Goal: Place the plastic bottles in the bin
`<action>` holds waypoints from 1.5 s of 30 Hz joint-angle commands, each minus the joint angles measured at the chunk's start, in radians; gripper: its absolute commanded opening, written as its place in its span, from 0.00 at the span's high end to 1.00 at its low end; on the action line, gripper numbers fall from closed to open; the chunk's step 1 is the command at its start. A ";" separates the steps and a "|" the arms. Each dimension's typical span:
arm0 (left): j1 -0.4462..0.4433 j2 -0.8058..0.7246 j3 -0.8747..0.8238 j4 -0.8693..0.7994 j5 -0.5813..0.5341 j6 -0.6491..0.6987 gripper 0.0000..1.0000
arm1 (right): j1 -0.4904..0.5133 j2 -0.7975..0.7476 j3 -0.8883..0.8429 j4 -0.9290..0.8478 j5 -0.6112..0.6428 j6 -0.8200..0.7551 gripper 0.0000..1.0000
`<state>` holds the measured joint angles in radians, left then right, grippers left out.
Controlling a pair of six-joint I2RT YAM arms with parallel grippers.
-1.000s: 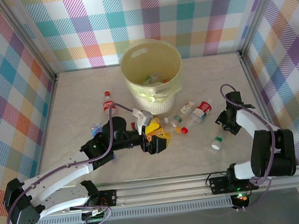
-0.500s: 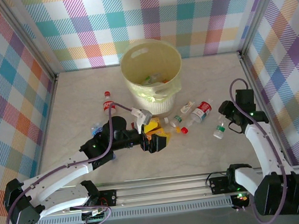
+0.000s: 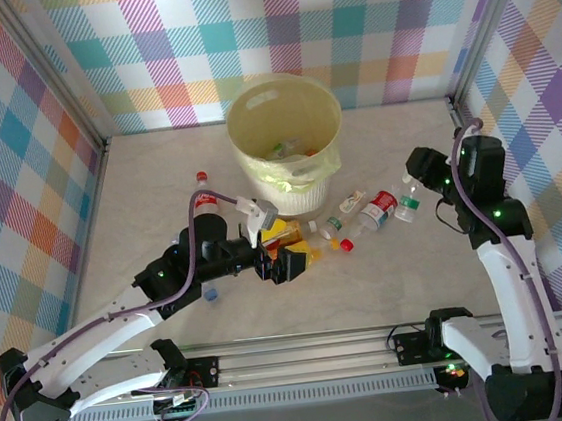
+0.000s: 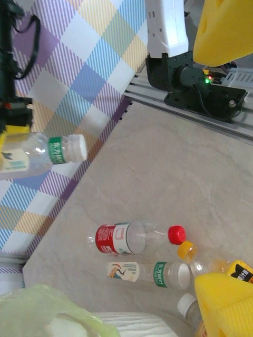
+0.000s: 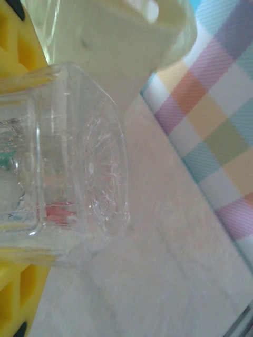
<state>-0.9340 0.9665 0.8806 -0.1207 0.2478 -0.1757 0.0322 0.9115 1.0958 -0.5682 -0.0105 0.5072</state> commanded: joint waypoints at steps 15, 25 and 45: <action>-0.008 -0.024 0.060 -0.008 -0.065 -0.033 0.00 | 0.363 0.276 0.426 0.246 0.105 -0.265 0.48; -0.008 -0.044 0.064 -0.026 -0.109 -0.058 0.00 | 0.438 0.527 0.655 0.256 0.059 -0.381 0.48; -0.008 0.017 0.103 -0.096 -0.141 -0.060 0.00 | 0.457 0.759 0.740 0.155 -0.068 -0.412 0.45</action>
<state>-0.9340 0.9749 0.9611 -0.1978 0.1268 -0.2321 0.4797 1.6661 1.8328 -0.4015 -0.0383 0.1108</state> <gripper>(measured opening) 0.997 0.553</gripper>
